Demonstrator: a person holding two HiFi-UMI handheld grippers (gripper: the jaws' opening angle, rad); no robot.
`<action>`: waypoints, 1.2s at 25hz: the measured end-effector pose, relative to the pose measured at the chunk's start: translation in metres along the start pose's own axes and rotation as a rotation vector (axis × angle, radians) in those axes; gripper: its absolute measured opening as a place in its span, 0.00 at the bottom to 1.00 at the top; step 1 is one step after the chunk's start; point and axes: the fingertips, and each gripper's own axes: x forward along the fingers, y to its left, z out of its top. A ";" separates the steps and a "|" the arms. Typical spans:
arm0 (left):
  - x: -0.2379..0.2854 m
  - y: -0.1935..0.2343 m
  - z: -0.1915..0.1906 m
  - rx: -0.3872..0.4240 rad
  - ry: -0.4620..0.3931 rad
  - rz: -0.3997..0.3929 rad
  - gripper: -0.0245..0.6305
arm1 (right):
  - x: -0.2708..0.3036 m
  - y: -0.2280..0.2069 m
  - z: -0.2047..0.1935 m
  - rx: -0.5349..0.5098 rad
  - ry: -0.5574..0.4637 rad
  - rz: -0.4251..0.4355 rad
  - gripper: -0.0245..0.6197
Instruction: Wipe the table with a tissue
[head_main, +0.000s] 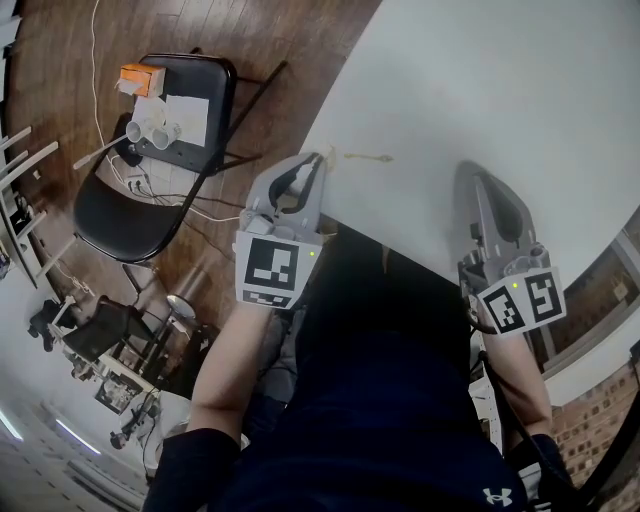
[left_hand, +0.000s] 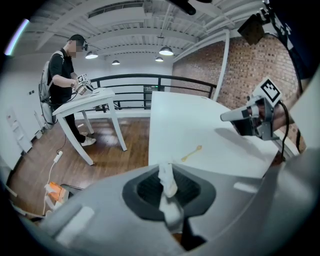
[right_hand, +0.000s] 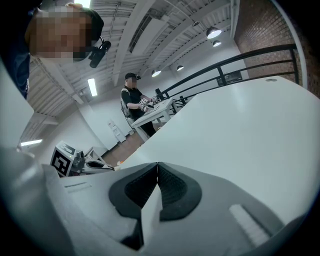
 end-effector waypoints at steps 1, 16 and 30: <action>0.000 0.000 0.000 0.002 0.002 -0.001 0.07 | -0.001 0.000 0.000 0.001 -0.001 0.000 0.05; 0.006 -0.012 0.007 0.008 0.010 -0.010 0.07 | -0.014 -0.013 0.000 0.025 -0.017 -0.012 0.05; 0.014 -0.026 0.015 0.030 0.010 -0.025 0.07 | -0.027 -0.027 0.000 0.055 -0.034 -0.040 0.05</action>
